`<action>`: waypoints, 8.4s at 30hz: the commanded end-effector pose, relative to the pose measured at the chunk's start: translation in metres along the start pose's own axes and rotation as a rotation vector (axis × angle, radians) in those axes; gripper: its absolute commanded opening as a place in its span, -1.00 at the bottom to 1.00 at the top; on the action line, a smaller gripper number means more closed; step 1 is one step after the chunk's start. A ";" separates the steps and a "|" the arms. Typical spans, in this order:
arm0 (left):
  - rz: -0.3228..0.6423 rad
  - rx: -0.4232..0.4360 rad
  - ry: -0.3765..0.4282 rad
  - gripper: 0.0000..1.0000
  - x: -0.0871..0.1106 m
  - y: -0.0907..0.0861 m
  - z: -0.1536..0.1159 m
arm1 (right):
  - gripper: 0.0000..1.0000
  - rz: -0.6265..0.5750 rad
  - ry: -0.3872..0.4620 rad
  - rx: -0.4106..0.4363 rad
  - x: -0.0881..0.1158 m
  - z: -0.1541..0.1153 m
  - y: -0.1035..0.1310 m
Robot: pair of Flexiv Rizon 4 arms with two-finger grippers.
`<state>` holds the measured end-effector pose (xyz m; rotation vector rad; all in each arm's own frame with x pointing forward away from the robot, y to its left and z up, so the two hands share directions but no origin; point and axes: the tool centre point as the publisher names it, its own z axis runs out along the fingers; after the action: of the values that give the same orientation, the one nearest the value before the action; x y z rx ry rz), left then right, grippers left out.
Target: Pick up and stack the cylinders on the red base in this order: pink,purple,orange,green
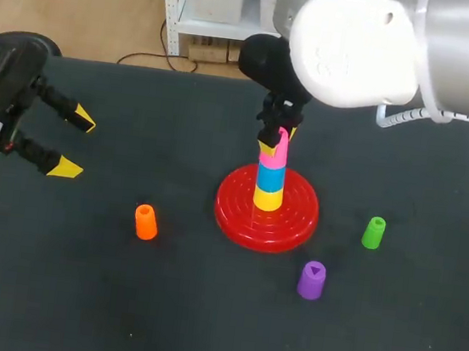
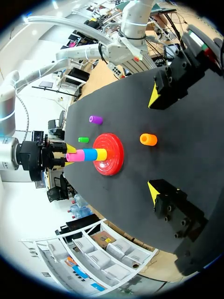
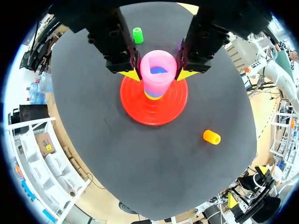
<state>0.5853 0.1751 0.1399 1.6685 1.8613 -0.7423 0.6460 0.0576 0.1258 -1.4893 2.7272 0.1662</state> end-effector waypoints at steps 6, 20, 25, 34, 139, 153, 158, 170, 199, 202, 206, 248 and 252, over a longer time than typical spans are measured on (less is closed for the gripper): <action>0.002 0.001 -0.002 1.00 0.001 0.000 0.000 | -1.00 0.035 -0.031 0.005 0.009 0.003 -0.002; 0.002 0.001 -0.002 1.00 0.001 0.000 0.000 | -1.00 0.054 -0.056 0.029 0.011 0.008 -0.004; 0.002 0.001 -0.002 1.00 0.001 0.000 0.000 | -1.00 0.061 -0.061 0.034 0.010 0.013 -0.004; 0.002 0.001 -0.002 1.00 0.001 0.000 0.000 | -1.00 0.056 -0.043 0.038 0.008 0.018 -0.004; 0.002 0.001 -0.002 1.00 0.001 0.000 0.000 | 1.00 0.163 -0.016 0.102 0.140 0.046 0.065; 0.002 0.001 -0.002 1.00 0.001 0.000 0.000 | 1.00 0.156 0.004 0.061 0.152 0.071 0.088; 0.002 0.001 -0.002 1.00 0.001 0.000 0.000 | 1.00 0.152 0.025 0.026 0.148 0.090 0.085; 0.002 0.001 -0.002 1.00 0.001 0.000 0.000 | 1.00 0.158 0.038 0.001 0.136 0.111 0.071; 0.002 0.001 -0.002 1.00 0.001 0.000 0.000 | 1.00 0.223 0.068 0.060 0.149 0.107 0.077; 0.002 0.001 -0.002 1.00 0.001 0.000 0.000 | 1.00 0.226 0.068 0.057 0.150 0.108 0.078; 0.002 0.001 -0.002 1.00 0.001 0.000 0.000 | 1.00 0.230 0.064 0.053 0.151 0.108 0.078; 0.002 0.001 -0.002 1.00 0.001 0.000 0.000 | -1.00 0.228 0.065 0.052 0.143 0.108 0.075; 0.002 0.001 -0.002 1.00 0.001 0.000 0.000 | -1.00 0.221 0.052 0.061 0.140 0.098 0.074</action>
<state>0.5853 0.1751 0.1399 1.6685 1.8614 -0.7424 0.5069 -0.0079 0.0163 -1.1904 2.9077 0.0486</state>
